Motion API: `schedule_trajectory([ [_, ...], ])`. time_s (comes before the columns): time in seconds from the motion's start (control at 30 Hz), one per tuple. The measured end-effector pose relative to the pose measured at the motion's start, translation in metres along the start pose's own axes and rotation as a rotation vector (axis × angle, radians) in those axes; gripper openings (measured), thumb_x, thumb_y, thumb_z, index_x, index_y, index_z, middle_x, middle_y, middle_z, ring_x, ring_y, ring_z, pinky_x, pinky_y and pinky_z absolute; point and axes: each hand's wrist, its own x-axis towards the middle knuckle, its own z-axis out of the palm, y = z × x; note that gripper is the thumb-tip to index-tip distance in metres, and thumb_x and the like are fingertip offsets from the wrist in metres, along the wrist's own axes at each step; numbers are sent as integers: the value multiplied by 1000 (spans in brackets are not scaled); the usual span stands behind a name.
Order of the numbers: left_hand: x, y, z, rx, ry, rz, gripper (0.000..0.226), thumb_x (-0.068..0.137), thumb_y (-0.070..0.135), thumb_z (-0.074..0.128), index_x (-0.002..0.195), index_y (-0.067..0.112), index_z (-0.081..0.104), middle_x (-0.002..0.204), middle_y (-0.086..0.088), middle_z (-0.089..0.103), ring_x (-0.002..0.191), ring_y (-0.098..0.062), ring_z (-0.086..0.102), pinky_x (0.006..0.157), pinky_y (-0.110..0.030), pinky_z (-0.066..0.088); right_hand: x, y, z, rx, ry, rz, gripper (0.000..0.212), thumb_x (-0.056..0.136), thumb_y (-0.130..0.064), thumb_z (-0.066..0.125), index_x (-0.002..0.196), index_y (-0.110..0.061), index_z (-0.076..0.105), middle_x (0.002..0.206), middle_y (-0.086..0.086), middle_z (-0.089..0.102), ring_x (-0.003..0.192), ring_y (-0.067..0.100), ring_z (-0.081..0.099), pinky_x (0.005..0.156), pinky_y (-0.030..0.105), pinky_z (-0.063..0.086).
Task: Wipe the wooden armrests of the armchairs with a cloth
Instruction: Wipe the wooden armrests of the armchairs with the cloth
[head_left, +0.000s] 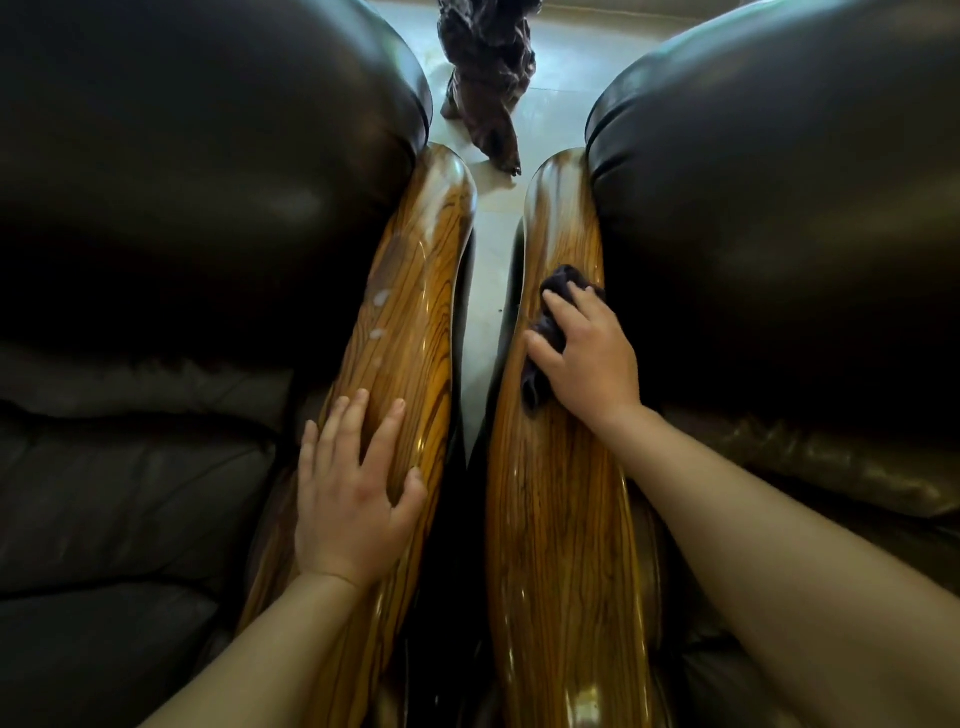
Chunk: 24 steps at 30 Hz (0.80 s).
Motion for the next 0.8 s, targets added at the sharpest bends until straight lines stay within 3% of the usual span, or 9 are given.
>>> schedule_trajectory([
  [0.13, -1, -1, 0, 4, -11, 0, 66, 90, 48, 39, 153, 31, 28, 160, -10, 27, 151, -25, 17, 122, -54, 10, -62, 1, 1, -68, -103, -221, 82, 81, -77, 51, 148, -32, 39, 161, 0, 27, 151, 23, 17, 117, 42, 23],
  [0.23, -1, -2, 1, 9, -14, 0, 66, 90, 48, 39, 153, 32, 26, 161, -9, 26, 151, -24, 16, 122, -54, 10, -74, 12, -5, -84, -157, -357, 74, 84, -69, 54, 146, -28, 44, 161, 2, 30, 151, 22, 18, 118, 49, 28],
  [0.3, 0, -2, 3, 13, -10, -5, 66, 91, 49, 40, 154, 34, 24, 162, -7, 25, 152, -22, 14, 123, -52, 9, -57, 14, -8, -65, -112, -307, 67, 87, -59, 56, 144, -24, 48, 158, 4, 34, 149, 24, 23, 117, 49, 30],
  [0.43, -2, -5, 6, 18, 12, 12, 66, 91, 49, 40, 154, 33, 24, 161, -8, 26, 151, -23, 15, 123, -52, 9, -5, 5, -9, -48, -33, 1, 68, 92, -56, 54, 150, -22, 40, 160, 5, 30, 149, 26, 20, 119, 40, 18],
  [0.57, 0, -3, 6, 6, 7, 7, 66, 92, 50, 38, 154, 34, 22, 162, -7, 23, 152, -22, 11, 123, -50, 5, 14, -5, -2, -65, -30, 106, 68, 94, -56, 51, 151, -22, 37, 162, 8, 26, 151, 28, 16, 120, 41, 18],
  [0.8, -6, -26, -7, -59, -58, 72, 63, 95, 57, 33, 154, 42, 15, 165, -1, 12, 152, -15, -4, 122, -41, -2, -69, -4, 2, -34, -6, -96, 56, 91, -60, 51, 140, -33, 50, 157, -1, 35, 146, 24, 27, 116, 48, 31],
])
